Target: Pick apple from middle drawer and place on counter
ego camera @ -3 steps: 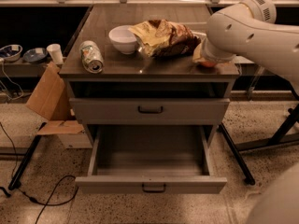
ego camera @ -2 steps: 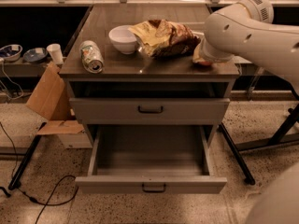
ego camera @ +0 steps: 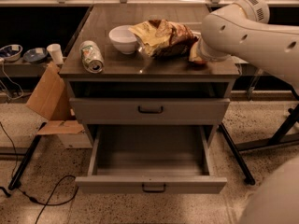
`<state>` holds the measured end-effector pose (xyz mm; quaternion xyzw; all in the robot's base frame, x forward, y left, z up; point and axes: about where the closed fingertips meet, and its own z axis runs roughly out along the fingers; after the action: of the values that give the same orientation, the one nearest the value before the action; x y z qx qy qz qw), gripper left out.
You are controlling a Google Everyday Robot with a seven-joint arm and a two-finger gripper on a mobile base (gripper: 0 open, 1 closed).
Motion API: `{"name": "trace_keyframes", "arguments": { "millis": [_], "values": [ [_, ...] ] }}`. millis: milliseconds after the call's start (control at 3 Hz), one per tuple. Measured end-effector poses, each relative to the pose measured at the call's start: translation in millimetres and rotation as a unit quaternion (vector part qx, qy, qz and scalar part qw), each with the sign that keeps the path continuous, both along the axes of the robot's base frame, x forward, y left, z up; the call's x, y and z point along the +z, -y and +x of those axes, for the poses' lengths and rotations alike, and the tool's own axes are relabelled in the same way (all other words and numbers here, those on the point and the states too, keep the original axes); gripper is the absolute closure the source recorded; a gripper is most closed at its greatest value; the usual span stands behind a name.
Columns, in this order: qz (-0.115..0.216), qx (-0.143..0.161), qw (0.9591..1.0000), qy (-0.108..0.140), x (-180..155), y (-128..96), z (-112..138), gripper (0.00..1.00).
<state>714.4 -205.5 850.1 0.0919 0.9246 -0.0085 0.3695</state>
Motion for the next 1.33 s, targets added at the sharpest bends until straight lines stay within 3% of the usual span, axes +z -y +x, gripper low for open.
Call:
{"name": "trace_keyframes", "arguments": {
  "millis": [333,1333],
  "values": [
    [0.001,0.0,1.0,0.005,0.7,-3.9,4.8,0.84],
    [0.001,-0.001,1.0,0.006,-0.3,-4.6,6.1,0.14]
  ]
}}
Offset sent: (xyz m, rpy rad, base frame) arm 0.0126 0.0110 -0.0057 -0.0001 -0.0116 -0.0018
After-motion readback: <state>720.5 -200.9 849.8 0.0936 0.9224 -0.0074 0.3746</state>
